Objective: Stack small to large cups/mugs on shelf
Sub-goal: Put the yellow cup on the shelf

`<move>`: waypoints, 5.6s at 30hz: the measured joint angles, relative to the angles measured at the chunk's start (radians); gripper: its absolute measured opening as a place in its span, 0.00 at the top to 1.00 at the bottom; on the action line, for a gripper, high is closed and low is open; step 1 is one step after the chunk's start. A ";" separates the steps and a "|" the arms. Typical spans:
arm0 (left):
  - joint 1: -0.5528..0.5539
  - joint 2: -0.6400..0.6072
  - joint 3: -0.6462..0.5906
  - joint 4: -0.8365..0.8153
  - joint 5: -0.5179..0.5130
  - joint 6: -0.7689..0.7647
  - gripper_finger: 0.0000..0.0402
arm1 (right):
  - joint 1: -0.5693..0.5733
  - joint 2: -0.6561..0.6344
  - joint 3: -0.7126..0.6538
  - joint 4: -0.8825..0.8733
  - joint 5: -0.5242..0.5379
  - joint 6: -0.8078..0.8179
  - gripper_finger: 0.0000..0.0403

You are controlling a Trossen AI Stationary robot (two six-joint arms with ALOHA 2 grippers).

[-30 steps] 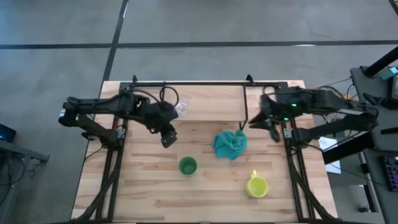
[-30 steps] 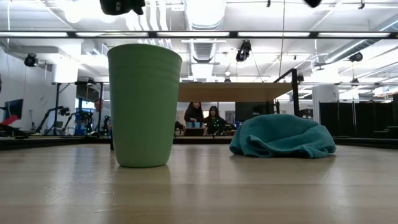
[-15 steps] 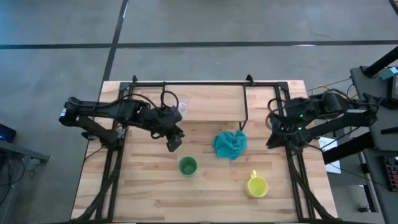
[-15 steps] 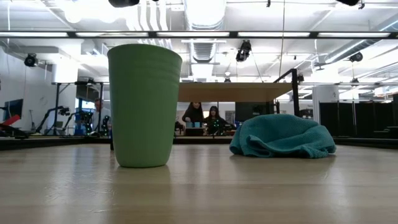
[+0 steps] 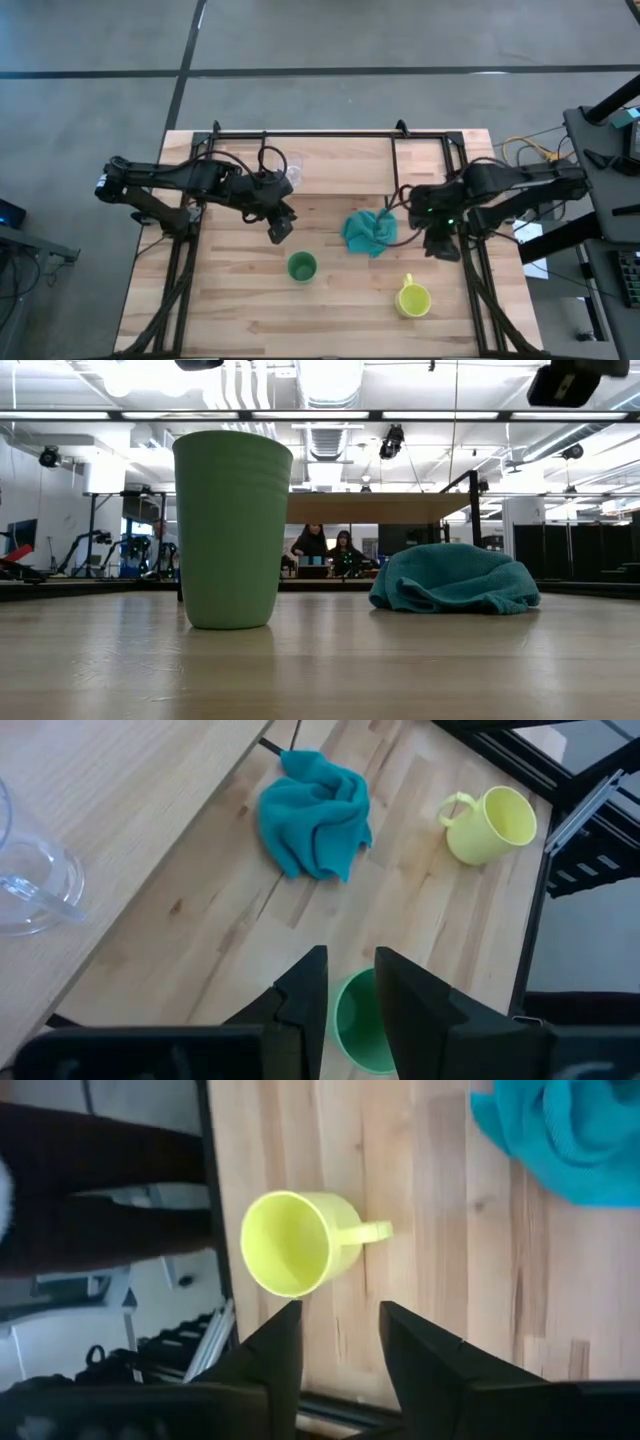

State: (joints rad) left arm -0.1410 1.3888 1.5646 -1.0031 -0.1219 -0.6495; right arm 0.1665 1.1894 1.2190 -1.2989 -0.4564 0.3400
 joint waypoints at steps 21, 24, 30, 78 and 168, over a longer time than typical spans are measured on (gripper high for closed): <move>-0.016 0.000 -0.001 -0.009 0.001 0.010 0.82 | 0.234 0.272 -0.081 0.163 0.116 0.315 0.63; -0.017 0.000 0.000 -0.009 0.001 0.010 0.82 | 0.242 0.259 -0.108 0.216 0.143 0.386 0.65; -0.017 0.000 0.000 -0.008 0.006 0.003 0.82 | 0.261 0.246 -0.174 0.242 0.143 0.472 0.67; -0.025 -0.084 -0.001 0.000 0.040 0.030 0.82 | 0.328 0.296 -0.189 0.390 0.171 0.635 0.97; 0.233 -0.080 -0.001 0.340 0.433 0.521 0.82 | -0.105 0.672 1.127 0.039 0.376 -0.924 0.98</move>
State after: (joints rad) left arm 0.0925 1.3083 1.5639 -0.6633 0.3106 -0.1282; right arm 0.0615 1.8618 2.3464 -1.2601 -0.0802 -0.5845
